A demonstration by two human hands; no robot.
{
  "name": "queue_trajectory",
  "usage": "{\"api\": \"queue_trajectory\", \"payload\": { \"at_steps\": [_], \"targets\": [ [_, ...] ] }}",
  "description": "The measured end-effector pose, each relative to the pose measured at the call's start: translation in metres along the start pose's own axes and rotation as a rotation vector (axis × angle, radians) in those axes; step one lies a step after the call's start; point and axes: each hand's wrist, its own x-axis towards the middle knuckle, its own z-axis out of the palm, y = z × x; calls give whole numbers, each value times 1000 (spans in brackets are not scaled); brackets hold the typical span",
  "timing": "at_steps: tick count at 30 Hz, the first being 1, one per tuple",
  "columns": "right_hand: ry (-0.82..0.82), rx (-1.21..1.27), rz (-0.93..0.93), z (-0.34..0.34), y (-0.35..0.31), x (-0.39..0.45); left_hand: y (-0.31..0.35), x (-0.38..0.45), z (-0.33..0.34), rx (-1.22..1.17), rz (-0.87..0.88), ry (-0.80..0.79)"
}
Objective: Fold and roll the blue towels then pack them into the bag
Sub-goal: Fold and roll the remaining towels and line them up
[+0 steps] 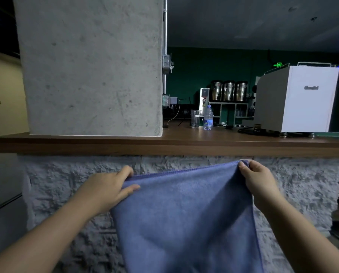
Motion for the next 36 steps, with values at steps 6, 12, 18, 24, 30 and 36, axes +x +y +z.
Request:
{"api": "queue_trajectory", "payload": {
  "at_steps": [6,12,18,24,30,36],
  "targets": [
    [10,-52,72,1,8,-6,-18,2,22,154,144,239],
    [16,-187,-30,10,8,-18,2,1,16,70,-204,153],
    [53,-254,-70,17,12,-20,1,0,25,30,-250,281],
    [-12,12,269,15,26,-20,-8,-8,37,-544,-472,283],
    [23,311,535,21,31,-30,-7,-15,47,-1197,-771,168],
    [-90,271,344,29,18,-36,24,-14,10,-1837,-733,33]
  ]
}}
